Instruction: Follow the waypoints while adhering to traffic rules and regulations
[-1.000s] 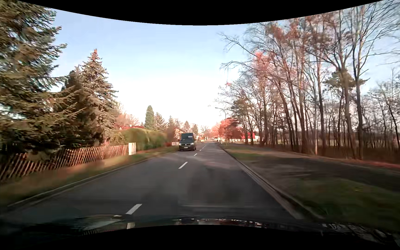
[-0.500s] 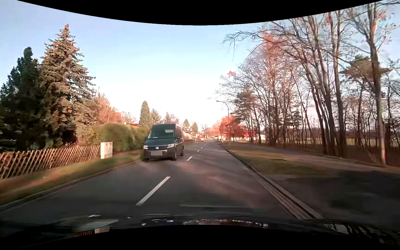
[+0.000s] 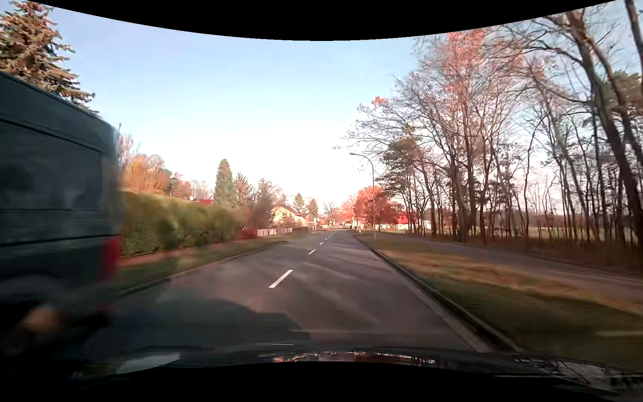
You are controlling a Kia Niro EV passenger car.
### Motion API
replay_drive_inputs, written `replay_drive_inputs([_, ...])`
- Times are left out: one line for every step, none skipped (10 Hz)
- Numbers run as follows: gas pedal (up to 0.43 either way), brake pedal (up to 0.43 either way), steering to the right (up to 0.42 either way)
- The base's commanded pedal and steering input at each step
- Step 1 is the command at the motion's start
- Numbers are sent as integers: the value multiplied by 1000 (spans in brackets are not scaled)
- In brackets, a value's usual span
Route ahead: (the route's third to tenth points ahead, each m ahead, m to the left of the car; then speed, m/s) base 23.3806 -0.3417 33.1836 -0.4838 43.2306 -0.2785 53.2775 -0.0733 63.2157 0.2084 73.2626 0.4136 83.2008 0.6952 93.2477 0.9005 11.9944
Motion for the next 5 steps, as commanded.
replay_drive_inputs([110,0,-2])
replay_drive_inputs([110,0,-2])
replay_drive_inputs([110,0,-2])
replay_drive_inputs([110,0,-2])
replay_drive_inputs([110,0,-2])
